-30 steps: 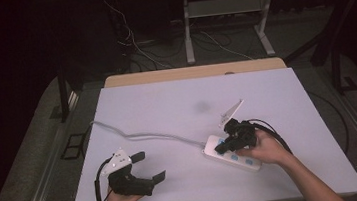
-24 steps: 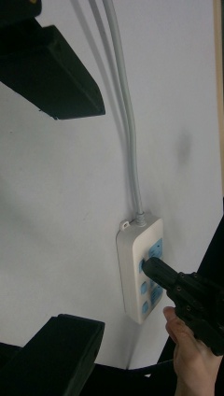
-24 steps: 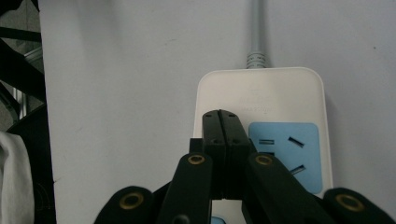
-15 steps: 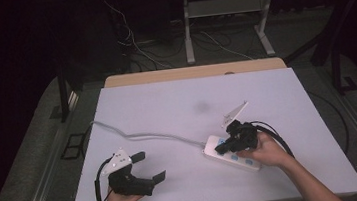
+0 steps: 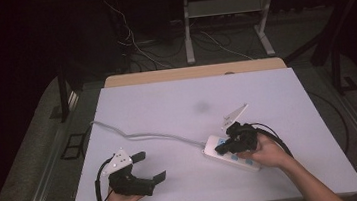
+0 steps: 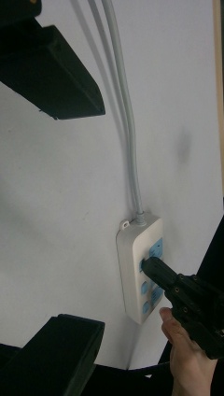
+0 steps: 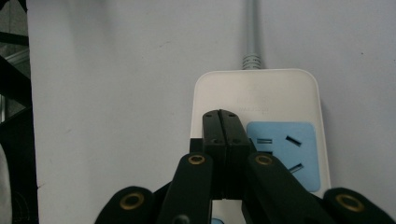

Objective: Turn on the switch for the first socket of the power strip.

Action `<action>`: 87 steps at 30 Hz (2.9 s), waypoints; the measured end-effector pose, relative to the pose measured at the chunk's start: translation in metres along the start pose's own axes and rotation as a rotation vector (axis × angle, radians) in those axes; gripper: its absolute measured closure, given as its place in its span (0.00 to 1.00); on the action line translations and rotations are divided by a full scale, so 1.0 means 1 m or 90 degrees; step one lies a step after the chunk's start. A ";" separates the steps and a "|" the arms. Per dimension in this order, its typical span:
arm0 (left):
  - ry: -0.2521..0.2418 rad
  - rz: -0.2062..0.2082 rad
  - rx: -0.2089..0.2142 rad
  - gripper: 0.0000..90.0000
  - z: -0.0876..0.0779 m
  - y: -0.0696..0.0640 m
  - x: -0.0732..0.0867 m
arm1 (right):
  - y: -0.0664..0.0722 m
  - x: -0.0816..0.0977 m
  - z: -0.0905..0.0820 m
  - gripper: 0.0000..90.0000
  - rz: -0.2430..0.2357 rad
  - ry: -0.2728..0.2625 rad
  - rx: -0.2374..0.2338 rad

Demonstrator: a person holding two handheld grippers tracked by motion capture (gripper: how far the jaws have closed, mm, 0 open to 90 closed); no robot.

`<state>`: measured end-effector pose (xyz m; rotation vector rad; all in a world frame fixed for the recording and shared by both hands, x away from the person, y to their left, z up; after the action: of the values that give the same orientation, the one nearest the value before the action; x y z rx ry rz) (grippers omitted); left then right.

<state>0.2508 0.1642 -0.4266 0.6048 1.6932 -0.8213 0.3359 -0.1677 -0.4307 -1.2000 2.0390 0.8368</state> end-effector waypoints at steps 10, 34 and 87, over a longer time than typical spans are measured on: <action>-0.012 -0.003 -0.013 0.00 0.000 0.003 0.000 | -0.001 -0.003 0.000 1.00 -0.006 0.010 -0.009; -0.018 -0.004 -0.023 0.00 0.000 0.004 0.000 | -0.005 -0.024 -0.011 1.00 0.003 0.004 -0.013; -0.020 -0.002 -0.023 0.00 -0.003 0.002 0.000 | -0.033 0.009 -0.111 0.00 0.166 -0.183 0.152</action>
<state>0.2508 0.1676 -0.4263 0.5609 1.6770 -0.7970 0.3405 -0.2707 -0.3771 -0.6522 2.0102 0.8055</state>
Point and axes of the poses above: each handheld gripper's, and its own axes: z roughly forward along the jaws, x roughly out of its underside, y roughly to its left, the point moved 2 cm from there along z, roughly forward along the jaws, and after that the axes turned 15 degrees about -y, right-handed, at the moved point
